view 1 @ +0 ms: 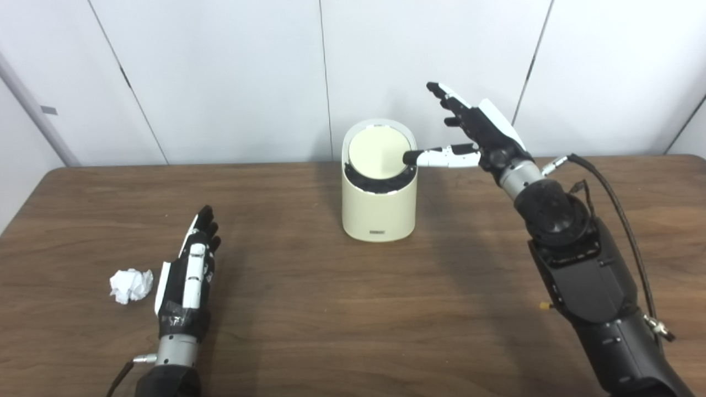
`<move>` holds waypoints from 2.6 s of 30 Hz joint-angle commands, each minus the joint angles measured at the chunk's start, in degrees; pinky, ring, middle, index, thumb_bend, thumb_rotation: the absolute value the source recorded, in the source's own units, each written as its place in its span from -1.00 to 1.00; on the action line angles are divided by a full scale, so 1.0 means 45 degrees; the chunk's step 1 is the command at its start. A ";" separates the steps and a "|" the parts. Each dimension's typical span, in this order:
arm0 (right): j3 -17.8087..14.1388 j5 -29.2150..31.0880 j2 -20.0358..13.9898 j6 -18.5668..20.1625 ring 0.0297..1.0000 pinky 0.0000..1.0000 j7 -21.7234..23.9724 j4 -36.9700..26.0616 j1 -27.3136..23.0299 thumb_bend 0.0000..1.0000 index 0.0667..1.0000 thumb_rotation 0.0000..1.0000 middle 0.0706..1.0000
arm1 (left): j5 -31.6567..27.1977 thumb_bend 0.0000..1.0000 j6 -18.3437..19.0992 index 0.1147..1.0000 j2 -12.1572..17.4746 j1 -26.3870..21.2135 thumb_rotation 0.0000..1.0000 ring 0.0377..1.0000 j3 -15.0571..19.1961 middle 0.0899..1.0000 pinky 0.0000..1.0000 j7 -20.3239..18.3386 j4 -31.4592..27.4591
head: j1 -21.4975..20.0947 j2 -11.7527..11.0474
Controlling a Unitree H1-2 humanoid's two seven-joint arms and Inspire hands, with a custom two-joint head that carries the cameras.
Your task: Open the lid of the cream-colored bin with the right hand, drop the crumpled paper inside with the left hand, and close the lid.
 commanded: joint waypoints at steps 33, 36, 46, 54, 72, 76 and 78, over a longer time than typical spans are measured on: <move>0.2409 -0.2447 -0.1025 0.0833 0.85 0.71 0.3150 0.1605 -0.3675 0.83 0.85 -0.27 0.88 | 0.0199 -0.34 -0.0594 0.99 -0.0414 0.0529 0.76 1.00 -0.0253 1.00 1.00 0.0054 0.1026 | 0.0165 -0.0206; 0.2446 -0.2513 -0.0966 0.0865 0.85 0.72 0.3248 0.1839 -0.3856 0.83 0.85 -0.25 0.89 | -0.0035 -0.34 -0.0580 1.00 -0.0480 0.0526 0.72 1.00 -0.0210 1.00 1.00 0.0001 0.1035 | 0.0161 -0.0193; 0.2679 -0.2831 -0.0908 0.0906 0.89 0.76 0.3803 0.2281 -0.4550 0.79 0.86 -0.21 0.93 | 0.0261 -0.37 -0.0681 0.97 -0.0520 0.0505 0.74 1.00 -0.0265 1.00 1.00 0.0157 0.1135 | 0.0147 -0.0147; 0.2937 -0.3091 -0.0891 0.0791 0.89 0.73 0.4066 0.2819 -0.5104 0.81 0.86 -0.16 0.93 | 0.0257 -0.38 -0.0825 0.97 -0.0540 0.0481 0.74 1.00 -0.0274 1.00 1.00 0.0061 0.1258 | 0.0141 -0.0121; 0.3392 -0.3537 -0.0694 0.0761 0.88 0.72 0.4104 0.3148 -0.5408 0.79 0.86 -0.17 0.91 | 0.0190 -0.39 -0.0753 0.98 -0.0592 0.0467 0.78 1.00 -0.0251 1.00 1.00 0.0079 0.1206 | 0.0196 -0.0060; 0.3463 -0.3645 -0.0661 0.0673 0.89 0.79 0.4141 0.3177 -0.5347 0.77 0.87 -0.19 0.92 | 0.0125 -0.41 -0.0719 0.99 -0.0589 0.0470 0.78 1.00 -0.0256 1.00 1.00 0.0042 0.1166 | 0.0189 -0.0057; 0.3487 -0.3695 -0.0645 0.0683 0.90 0.85 0.4158 0.3191 -0.5307 0.77 0.87 -0.18 0.93 | 0.0215 -0.41 -0.0758 0.99 -0.0598 0.0448 0.77 1.00 -0.0244 1.00 1.00 0.0110 0.1218 | 0.0189 -0.0057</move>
